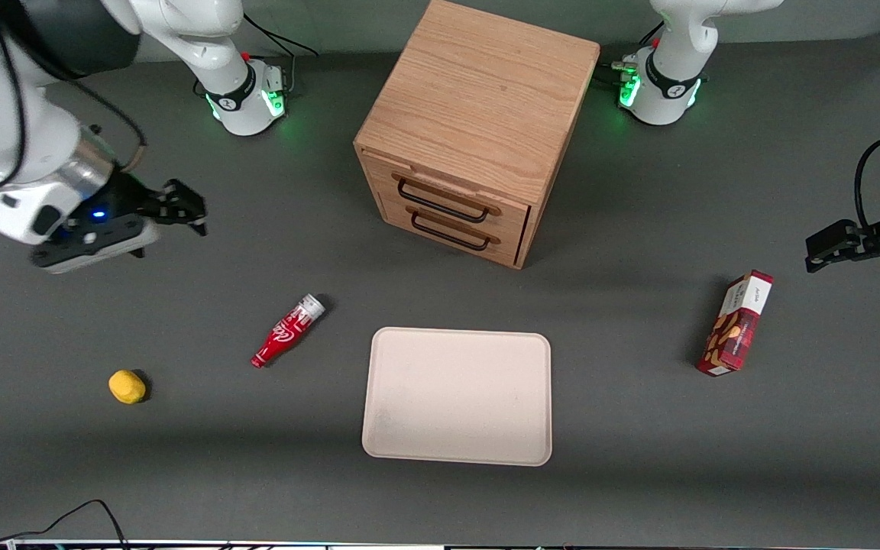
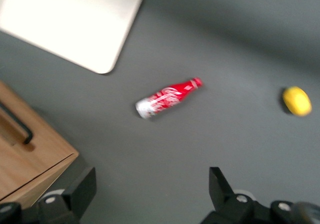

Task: Open upper drawer
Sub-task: 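Move the right gripper toward the upper drawer's black handle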

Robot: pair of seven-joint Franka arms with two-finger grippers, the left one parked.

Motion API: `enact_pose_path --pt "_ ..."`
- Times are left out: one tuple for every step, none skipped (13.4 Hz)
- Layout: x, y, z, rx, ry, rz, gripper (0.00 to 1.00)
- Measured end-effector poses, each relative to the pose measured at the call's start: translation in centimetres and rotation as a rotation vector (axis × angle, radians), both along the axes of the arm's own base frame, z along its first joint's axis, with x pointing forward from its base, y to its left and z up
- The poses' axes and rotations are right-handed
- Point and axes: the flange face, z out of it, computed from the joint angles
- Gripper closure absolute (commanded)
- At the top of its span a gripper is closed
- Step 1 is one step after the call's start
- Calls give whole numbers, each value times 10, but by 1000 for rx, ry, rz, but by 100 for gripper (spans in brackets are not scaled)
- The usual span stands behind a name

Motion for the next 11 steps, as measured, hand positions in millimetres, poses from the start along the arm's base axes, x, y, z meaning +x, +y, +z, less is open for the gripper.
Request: enact_pose_path --pt "0 24 -4 16 6 64 0" --pt "-2 53 -7 36 12 132 0" --pt "-7 85 -11 46 13 202 0" --pt "-14 116 -16 51 16 273 0" --pt "-21 144 -24 69 29 335 0" --pt "-26 167 -35 96 50 389 0" --pt "-28 188 -47 121 59 438 0" --pt "-28 206 -59 134 52 482 0" --pt "-29 225 -73 146 45 521 0" --pt "-34 243 -87 160 49 555 0" --pt "-40 259 -100 171 61 585 0"
